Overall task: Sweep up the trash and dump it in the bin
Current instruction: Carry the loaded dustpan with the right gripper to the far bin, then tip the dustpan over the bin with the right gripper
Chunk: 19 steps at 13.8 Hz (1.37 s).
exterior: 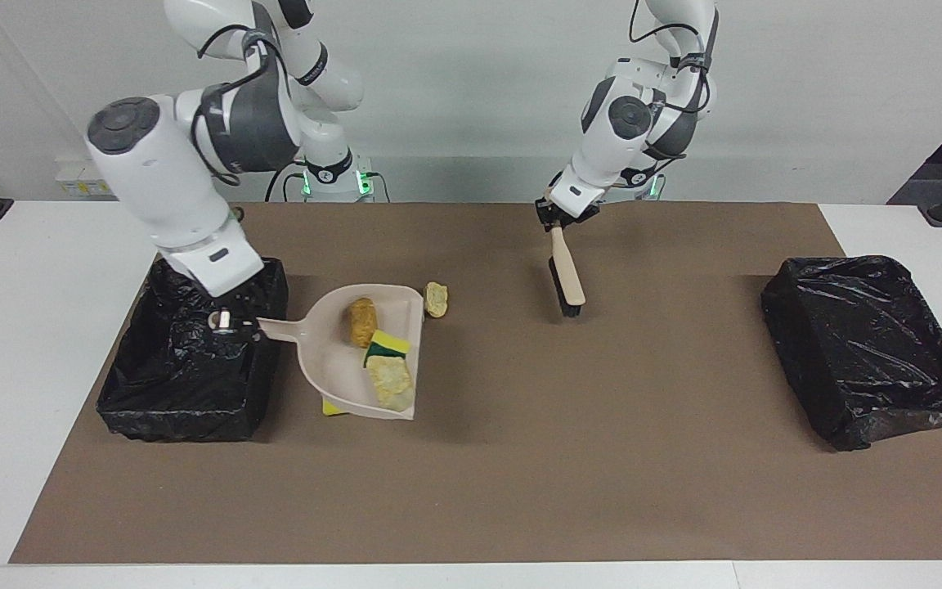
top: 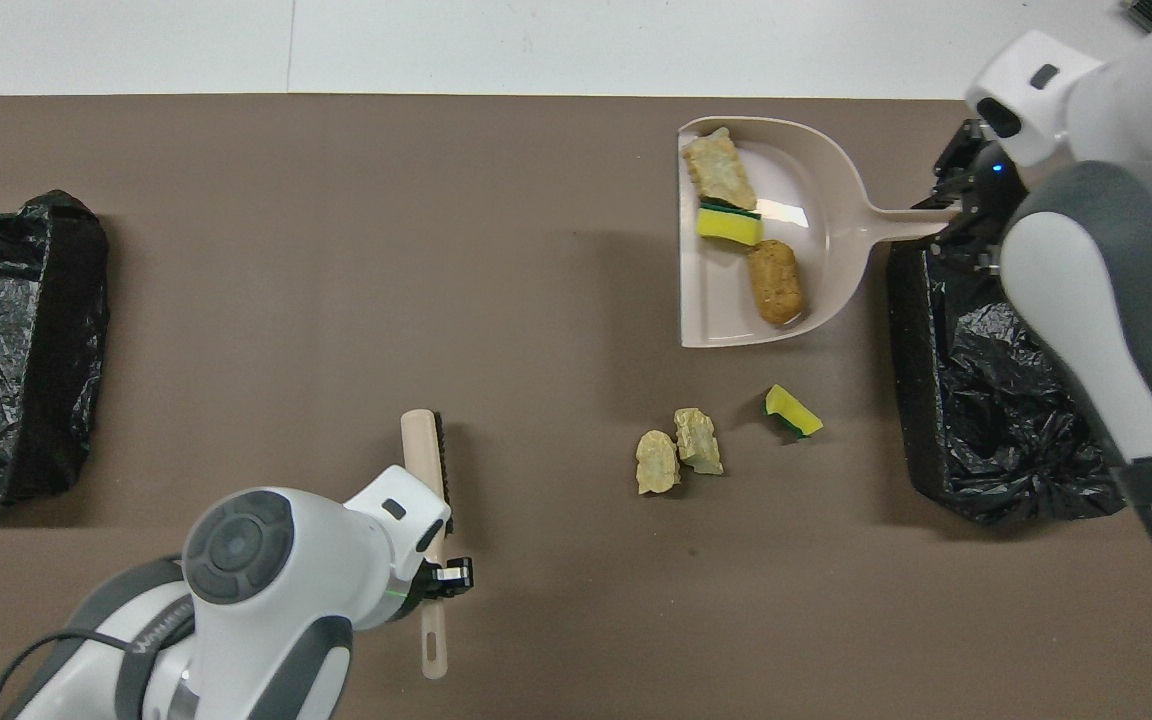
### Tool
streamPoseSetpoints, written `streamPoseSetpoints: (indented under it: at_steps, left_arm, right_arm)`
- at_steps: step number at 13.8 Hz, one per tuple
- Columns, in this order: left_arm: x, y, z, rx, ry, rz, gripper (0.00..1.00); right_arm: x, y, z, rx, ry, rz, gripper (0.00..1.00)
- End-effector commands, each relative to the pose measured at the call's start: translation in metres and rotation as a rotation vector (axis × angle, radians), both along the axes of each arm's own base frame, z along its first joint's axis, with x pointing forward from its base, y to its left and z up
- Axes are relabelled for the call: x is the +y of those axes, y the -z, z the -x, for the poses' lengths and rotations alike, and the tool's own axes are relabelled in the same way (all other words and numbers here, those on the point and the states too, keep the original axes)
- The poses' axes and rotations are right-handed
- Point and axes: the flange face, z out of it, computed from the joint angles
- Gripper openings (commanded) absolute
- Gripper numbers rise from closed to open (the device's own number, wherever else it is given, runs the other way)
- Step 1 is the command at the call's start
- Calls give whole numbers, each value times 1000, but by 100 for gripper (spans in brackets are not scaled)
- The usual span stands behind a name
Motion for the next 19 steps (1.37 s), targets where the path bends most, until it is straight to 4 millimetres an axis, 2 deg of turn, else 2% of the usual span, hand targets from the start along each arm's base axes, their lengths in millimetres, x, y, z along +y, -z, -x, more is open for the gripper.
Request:
streamPoseSetpoints:
  at_steps: [1,3,5,6,7,8,10,12,13,14,16,19]
  left_arm:
    - [-16,16,41,-25,-10,-32,0]
    - [-22,28,55,-31,-28,-43,0]
    - [-20,29,53,-29,-25,-44,0]
    - [-19,30,50,-27,-25,-43,80]
    - [-17,29,47,-29,-32,-42,100]
    - [-12,28,40,-25,-50,-43,100]
    - [15,6,-3,-74,-79,-46,100]
    - [31,-19,-38,-95,-46,-18,100]
    - [48,-32,-59,-100,-48,-9,100]
    - [71,-48,-87,-126,-21,-12,100]
    - [102,-75,-135,-125,19,-17,100]
    - [154,-111,-177,-194,20,-50,100]
  right_arm:
    - [-81,-2,14,-8,-27,-29,0]
    - [-142,-3,29,-11,-30,-10,0]
    - [-179,5,58,42,-26,55,0]
    - [-199,8,73,54,-10,107,0]
    - [-214,11,83,60,-8,152,0]
    - [-225,9,87,65,-2,192,0]
    - [-236,7,90,99,-11,323,0]
    - [-238,3,89,120,-19,430,0]
    - [-237,-1,89,125,-18,477,0]
    - [-225,-6,85,125,-35,536,0]
    - [-183,-21,78,116,-77,702,0]
    - [-157,-32,82,93,-71,823,0]
